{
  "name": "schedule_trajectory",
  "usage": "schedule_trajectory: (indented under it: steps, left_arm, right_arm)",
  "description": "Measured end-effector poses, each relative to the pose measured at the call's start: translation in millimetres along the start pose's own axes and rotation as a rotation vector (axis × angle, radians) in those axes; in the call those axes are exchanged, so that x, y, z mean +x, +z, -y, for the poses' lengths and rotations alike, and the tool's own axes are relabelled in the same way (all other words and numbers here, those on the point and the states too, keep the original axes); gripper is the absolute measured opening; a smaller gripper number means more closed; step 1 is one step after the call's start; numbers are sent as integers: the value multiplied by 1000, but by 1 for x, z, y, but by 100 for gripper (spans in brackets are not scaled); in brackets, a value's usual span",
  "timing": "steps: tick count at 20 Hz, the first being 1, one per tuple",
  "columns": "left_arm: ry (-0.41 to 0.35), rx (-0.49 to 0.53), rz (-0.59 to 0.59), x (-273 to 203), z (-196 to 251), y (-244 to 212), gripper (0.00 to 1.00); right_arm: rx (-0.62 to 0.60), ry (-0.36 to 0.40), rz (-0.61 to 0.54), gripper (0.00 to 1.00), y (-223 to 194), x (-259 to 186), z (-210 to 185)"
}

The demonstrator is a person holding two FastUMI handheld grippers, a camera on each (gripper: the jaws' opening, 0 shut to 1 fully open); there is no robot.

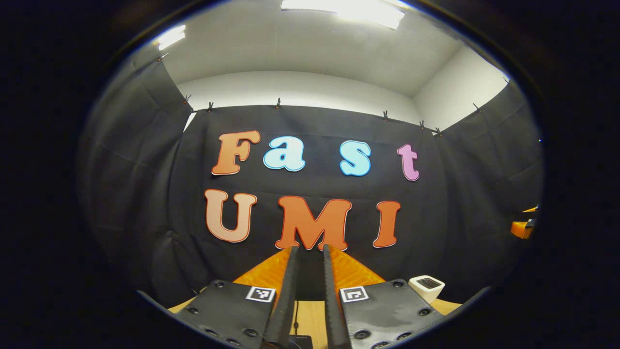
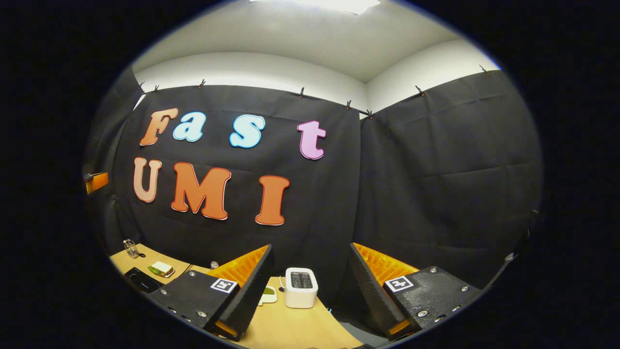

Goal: First push the handle of the pot to place it horizontally, then grasp the pot with both hands and set it on the induction cooktop.

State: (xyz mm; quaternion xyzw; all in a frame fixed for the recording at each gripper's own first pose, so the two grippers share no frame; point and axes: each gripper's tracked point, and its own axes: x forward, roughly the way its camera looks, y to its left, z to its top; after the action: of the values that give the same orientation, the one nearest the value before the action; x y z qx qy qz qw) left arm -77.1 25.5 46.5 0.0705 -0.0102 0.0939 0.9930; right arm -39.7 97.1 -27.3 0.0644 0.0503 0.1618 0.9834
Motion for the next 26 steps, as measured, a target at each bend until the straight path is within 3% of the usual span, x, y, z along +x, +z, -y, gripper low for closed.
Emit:
schedule_trajectory:
  steps: [1,3,4,5,6,8,11,14,18,22,23,26]
  left_arm:
    - [8,12,2,0,-3,-2,24]
    - [23,23,1,-1,-14,-3,24]
    - [25,22,-3,-3,-17,-5,31]
    - [32,21,-7,-5,-24,-8,51]
    - [46,20,-10,-6,-32,-9,60]
    - [68,14,-13,-11,-47,-10,71]
    - [101,17,-8,-16,-71,-11,80]
    - [139,23,-13,-16,-94,-16,98]
    - [165,36,-37,-16,-115,-27,95]
    - [171,40,-66,-14,-126,-43,94]
    - [171,42,-77,-13,-128,-49,97]
    - [177,50,-114,-11,-138,-67,92]
  right_arm:
    - [3,12,-3,95,-2,-1,-7]
    - [15,41,3,95,-4,-4,-24]
    - [19,60,8,95,-5,-7,-35]
    - [17,83,8,95,-9,-9,-46]
    - [17,104,-2,95,-17,-12,-57]
    - [14,161,-49,95,-36,-16,-87]
    - [42,251,-186,95,-86,-33,-132]
    - [123,326,-376,95,-144,-52,-175]
    - [193,405,-624,89,-209,-81,-221]
    - [147,475,-842,70,-274,-118,-250]
    - [136,499,-882,60,-286,-127,-258]
    - [99,581,-986,37,-309,-149,-283]
